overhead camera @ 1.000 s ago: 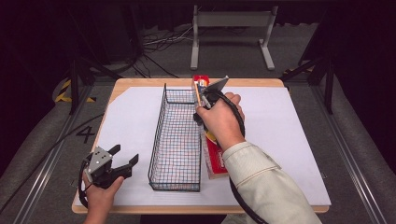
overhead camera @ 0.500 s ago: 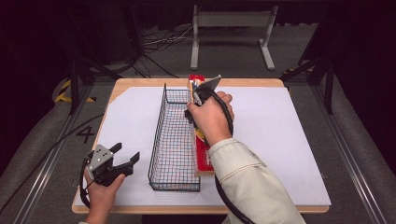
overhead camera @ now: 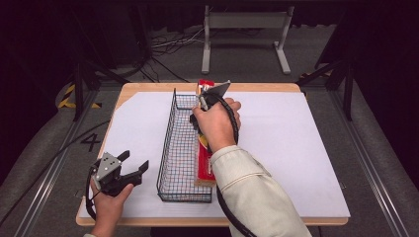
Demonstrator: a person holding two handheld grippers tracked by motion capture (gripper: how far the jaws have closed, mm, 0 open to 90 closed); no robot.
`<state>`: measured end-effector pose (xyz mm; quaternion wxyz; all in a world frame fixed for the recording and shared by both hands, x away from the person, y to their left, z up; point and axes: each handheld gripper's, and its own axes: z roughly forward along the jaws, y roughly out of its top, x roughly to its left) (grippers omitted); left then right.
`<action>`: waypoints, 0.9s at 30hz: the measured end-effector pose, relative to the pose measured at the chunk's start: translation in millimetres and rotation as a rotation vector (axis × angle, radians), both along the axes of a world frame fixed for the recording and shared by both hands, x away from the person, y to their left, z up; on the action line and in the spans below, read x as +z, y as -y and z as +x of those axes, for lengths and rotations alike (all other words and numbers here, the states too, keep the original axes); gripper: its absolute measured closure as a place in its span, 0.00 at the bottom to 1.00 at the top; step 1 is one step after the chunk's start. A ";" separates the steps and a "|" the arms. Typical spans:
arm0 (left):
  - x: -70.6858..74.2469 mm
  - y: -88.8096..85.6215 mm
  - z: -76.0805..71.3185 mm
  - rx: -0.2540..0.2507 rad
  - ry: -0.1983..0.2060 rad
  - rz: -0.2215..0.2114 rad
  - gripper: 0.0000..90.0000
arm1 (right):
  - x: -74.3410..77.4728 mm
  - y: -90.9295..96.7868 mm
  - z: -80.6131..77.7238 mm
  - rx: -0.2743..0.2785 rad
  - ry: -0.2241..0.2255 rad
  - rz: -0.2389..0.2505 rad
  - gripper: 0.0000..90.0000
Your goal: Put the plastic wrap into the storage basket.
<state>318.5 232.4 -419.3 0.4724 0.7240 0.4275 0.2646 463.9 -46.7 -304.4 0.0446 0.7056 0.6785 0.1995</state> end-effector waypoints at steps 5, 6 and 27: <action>-0.1 2.0 -0.3 0.001 0.007 0.020 0.27 | -3.2 -2.2 1.1 -0.023 0.002 0.010 0.45; -0.1 2.0 -0.3 0.001 0.007 0.020 0.27 | -3.2 -2.2 1.1 -0.023 0.002 0.010 0.45; -0.3 -2.7 -3.5 0.015 0.002 0.010 0.27 | -32.0 -22.3 6.7 0.001 -0.015 -0.013 0.45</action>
